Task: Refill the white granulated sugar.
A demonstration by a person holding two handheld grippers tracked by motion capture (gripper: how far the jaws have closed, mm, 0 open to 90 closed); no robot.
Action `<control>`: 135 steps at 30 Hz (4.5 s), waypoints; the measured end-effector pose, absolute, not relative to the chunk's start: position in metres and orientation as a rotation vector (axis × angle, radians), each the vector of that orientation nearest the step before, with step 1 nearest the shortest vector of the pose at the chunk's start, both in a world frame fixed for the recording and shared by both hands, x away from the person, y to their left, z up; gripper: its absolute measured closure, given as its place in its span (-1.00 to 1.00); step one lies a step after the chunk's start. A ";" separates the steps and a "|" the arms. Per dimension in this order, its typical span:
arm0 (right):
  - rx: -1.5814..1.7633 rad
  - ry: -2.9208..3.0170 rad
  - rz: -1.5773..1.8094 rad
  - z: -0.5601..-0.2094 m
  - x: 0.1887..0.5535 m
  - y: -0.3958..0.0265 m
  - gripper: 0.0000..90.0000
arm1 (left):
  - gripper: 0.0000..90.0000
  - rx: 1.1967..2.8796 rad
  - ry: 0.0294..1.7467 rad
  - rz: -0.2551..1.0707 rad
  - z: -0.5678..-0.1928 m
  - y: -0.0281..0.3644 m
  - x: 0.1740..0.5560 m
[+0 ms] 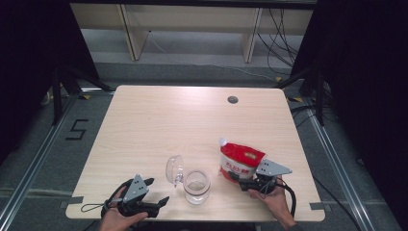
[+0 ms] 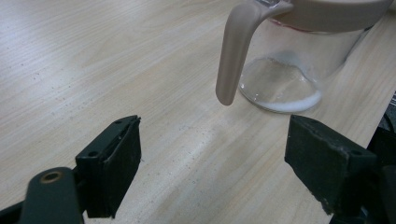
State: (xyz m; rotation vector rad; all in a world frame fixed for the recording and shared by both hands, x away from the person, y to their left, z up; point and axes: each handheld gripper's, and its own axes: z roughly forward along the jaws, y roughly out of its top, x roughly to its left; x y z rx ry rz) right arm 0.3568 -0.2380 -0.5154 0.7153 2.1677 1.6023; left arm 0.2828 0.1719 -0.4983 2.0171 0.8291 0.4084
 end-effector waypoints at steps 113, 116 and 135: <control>-0.382 1.701 0.069 -0.463 0.264 -0.187 0.03 | -0.59 2.003 0.827 0.421 -0.497 0.176 0.284; -0.430 1.667 0.070 -0.460 0.266 -0.186 0.04 | -0.59 2.005 0.825 0.413 -0.497 0.176 0.284; -0.442 1.659 0.066 -0.457 0.265 -0.183 0.05 | -0.61 1.995 0.829 0.420 -0.497 0.175 0.284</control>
